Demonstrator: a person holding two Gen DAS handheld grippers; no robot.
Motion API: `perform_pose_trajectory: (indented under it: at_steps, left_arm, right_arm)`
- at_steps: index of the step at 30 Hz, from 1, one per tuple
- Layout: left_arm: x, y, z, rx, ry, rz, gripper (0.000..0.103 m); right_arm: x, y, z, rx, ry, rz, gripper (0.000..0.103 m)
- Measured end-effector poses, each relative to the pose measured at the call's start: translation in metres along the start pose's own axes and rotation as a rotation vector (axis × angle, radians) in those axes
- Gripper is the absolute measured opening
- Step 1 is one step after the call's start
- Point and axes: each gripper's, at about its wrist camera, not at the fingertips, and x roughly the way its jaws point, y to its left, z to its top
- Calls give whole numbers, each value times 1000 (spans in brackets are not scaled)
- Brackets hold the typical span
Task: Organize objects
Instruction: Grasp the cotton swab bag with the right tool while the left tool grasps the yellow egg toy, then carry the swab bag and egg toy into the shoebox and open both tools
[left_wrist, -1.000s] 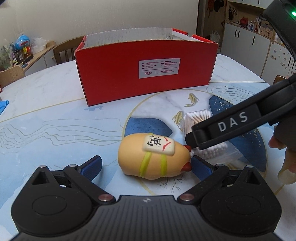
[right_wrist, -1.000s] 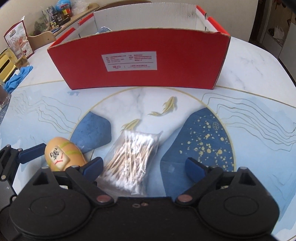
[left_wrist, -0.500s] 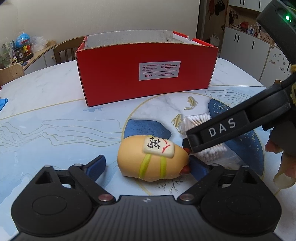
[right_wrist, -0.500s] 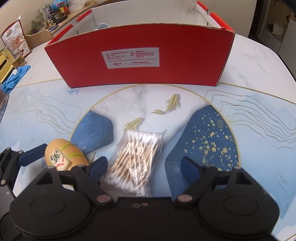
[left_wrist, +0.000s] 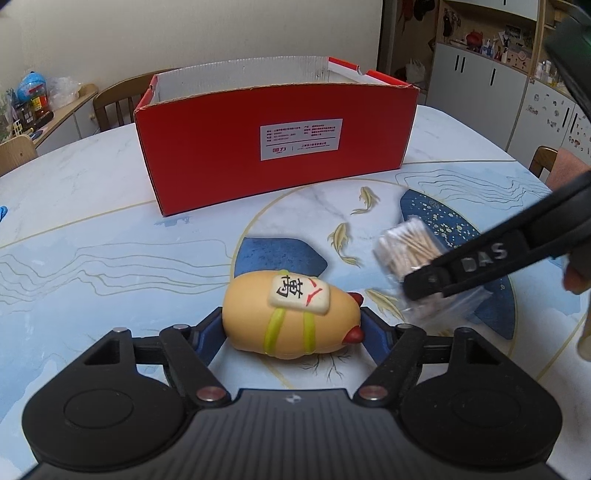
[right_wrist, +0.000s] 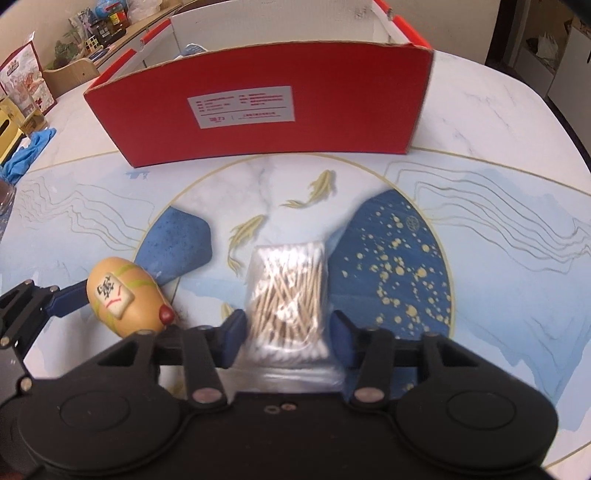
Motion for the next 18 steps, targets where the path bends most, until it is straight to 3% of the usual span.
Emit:
perform_pose_trajectory:
  at_steps: [12,18]
  left_arm:
    - [-5,1,3,-16,54,17,74]
    - [-18,2,10,-28,81,-14,74]
  right_arm:
    - [-25,-34,-27,28,-8,-10,38]
    - [-44,-43,-36,39,-21,26,37]
